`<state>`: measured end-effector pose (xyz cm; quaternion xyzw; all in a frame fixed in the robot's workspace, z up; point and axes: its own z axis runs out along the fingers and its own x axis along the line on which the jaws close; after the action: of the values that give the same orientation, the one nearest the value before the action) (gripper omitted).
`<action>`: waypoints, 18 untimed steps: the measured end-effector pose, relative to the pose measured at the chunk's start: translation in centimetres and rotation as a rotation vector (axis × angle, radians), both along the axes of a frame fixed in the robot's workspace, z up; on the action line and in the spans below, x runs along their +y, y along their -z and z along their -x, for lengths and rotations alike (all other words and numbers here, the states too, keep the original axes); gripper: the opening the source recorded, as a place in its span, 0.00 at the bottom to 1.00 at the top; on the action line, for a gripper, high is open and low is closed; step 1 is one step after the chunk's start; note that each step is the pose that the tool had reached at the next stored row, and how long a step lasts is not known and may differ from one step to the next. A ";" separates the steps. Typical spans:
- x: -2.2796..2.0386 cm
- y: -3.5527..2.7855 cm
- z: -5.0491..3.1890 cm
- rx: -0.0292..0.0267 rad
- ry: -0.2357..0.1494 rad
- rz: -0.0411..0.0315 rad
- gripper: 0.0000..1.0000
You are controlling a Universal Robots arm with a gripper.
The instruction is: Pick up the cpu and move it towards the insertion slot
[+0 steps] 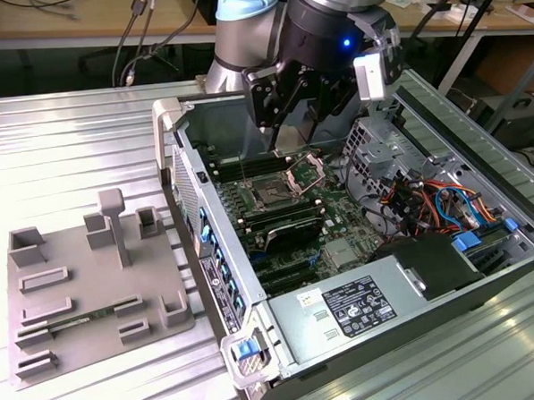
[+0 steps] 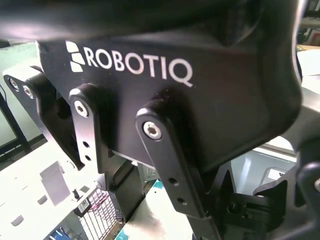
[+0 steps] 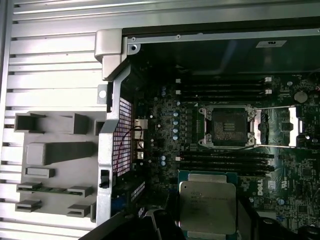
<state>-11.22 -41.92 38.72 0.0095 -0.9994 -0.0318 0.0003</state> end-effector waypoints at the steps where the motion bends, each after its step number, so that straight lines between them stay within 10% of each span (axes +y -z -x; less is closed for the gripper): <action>1: 0.00 0.00 -0.08 0.0000 0.000 0.0000 0.55; 18: 0.02 0.05 -1.18 0.0000 0.000 0.0000 0.55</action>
<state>-10.04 -41.89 38.66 0.0095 -0.9994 -0.0318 0.0003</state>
